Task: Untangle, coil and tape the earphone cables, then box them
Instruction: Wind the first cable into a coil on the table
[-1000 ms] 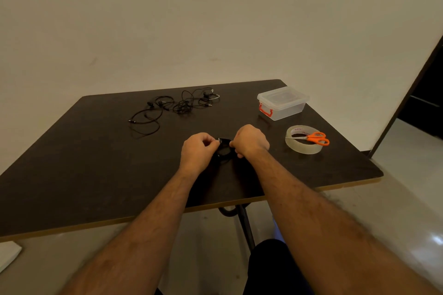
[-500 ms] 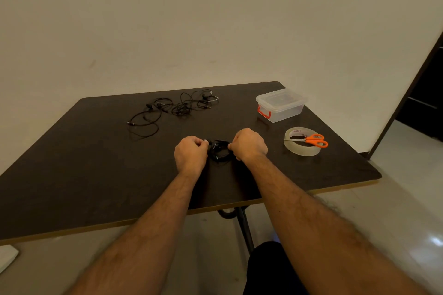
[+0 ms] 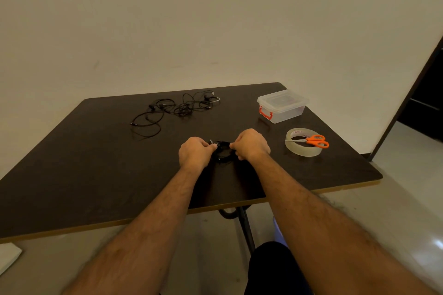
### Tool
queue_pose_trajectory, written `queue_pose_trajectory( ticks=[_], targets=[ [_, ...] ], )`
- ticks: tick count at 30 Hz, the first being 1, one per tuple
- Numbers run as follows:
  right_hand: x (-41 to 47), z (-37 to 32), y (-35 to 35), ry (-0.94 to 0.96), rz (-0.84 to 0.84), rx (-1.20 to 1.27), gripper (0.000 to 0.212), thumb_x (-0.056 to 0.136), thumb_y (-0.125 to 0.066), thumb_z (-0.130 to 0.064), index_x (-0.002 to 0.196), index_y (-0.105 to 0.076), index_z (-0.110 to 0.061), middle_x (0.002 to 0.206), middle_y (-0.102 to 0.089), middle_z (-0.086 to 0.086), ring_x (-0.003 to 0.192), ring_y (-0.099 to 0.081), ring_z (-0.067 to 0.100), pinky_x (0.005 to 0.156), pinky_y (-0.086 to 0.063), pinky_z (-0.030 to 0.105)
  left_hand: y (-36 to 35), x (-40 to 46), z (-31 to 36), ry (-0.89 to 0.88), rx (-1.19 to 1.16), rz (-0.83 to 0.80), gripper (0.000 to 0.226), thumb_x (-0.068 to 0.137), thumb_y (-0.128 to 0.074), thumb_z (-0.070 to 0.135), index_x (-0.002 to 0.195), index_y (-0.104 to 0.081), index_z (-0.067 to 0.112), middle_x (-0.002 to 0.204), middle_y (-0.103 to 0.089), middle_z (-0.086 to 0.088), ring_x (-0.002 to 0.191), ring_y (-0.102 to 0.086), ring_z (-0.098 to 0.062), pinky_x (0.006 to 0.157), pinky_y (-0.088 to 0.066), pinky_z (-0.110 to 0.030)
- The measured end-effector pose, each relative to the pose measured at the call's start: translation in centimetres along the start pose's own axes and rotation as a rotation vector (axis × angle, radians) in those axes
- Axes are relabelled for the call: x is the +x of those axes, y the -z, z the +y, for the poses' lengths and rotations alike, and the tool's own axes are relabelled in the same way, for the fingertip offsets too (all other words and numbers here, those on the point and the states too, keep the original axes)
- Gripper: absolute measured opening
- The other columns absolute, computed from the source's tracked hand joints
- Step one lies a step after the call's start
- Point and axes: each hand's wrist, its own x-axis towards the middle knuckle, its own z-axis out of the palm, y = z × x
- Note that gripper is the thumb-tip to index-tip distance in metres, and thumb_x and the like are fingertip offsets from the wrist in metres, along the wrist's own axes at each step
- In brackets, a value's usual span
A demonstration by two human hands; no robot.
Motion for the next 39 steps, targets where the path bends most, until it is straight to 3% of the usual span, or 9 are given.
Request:
queue_pose_trajectory(
  ticks=[5,15,24,28,33,39],
  targets=[
    [-0.3,0.2,0.6,0.014,-0.029,0.052,0.017,0.089,-0.069,-0.036,0.093,-0.067,-0.019,0.08,-0.071,0.0,0.066,-0.068,0.009,0.064,-0.058,0.028,0.1,-0.2,-0.4,0.003,-0.135,0.043,0.021,0.095,-0.061,0.041,0.101,-0.063,0.02,0.081,-0.067,0.002,0.064,-0.064,-0.01,0.068,-0.057,-0.03],
    [-0.4,0.5,1.0,0.059,-0.049,0.114,0.013,0.091,-0.067,-0.032,0.089,-0.064,-0.02,0.083,-0.069,0.002,0.071,-0.065,0.012,0.077,-0.06,0.033,0.2,-0.1,-0.4,0.02,-0.181,0.048,0.027,0.095,-0.059,0.043,0.105,-0.065,0.019,0.083,-0.069,0.002,0.065,-0.065,-0.01,0.071,-0.059,-0.031],
    [-0.8,0.4,0.7,0.081,-0.043,0.054,0.013,0.087,-0.072,-0.03,0.093,-0.066,-0.021,0.083,-0.07,0.0,0.074,-0.068,0.012,0.077,-0.06,0.035,-0.1,-0.4,0.0,-0.011,-0.096,0.002,0.03,0.083,-0.071,0.052,0.089,-0.064,0.024,0.081,-0.067,0.004,0.075,-0.065,-0.013,0.07,-0.056,-0.034],
    [-0.9,0.3,0.3,0.097,-0.021,0.024,0.017,0.086,-0.073,-0.032,0.096,-0.066,-0.021,0.088,-0.07,0.0,0.081,-0.068,0.014,0.079,-0.059,0.036,-0.1,-0.1,0.0,-0.005,-0.053,-0.03,0.02,0.084,-0.074,0.043,0.087,-0.065,0.025,0.082,-0.067,0.005,0.073,-0.065,-0.011,0.071,-0.058,-0.034],
    [-0.8,0.3,-0.1,0.091,0.02,-0.006,0.016,0.091,-0.066,-0.036,0.097,-0.066,-0.021,0.09,-0.07,0.0,0.082,-0.068,0.013,0.078,-0.059,0.035,0.0,0.0,-0.1,0.022,-0.033,-0.037,0.004,0.089,-0.069,0.026,0.091,-0.07,0.023,0.08,-0.07,0.002,0.07,-0.066,-0.01,0.06,-0.054,-0.027],
    [-0.6,0.1,-0.1,0.067,0.015,-0.048,0.019,0.089,-0.069,-0.035,0.099,-0.068,-0.019,0.09,-0.07,0.001,0.082,-0.067,0.014,0.076,-0.059,0.034,0.1,0.1,-0.2,0.07,-0.071,-0.027,0.005,0.091,-0.068,0.025,0.094,-0.068,0.021,0.076,-0.071,0.002,0.062,-0.067,-0.008,0.052,-0.048,-0.021]
  ],
)
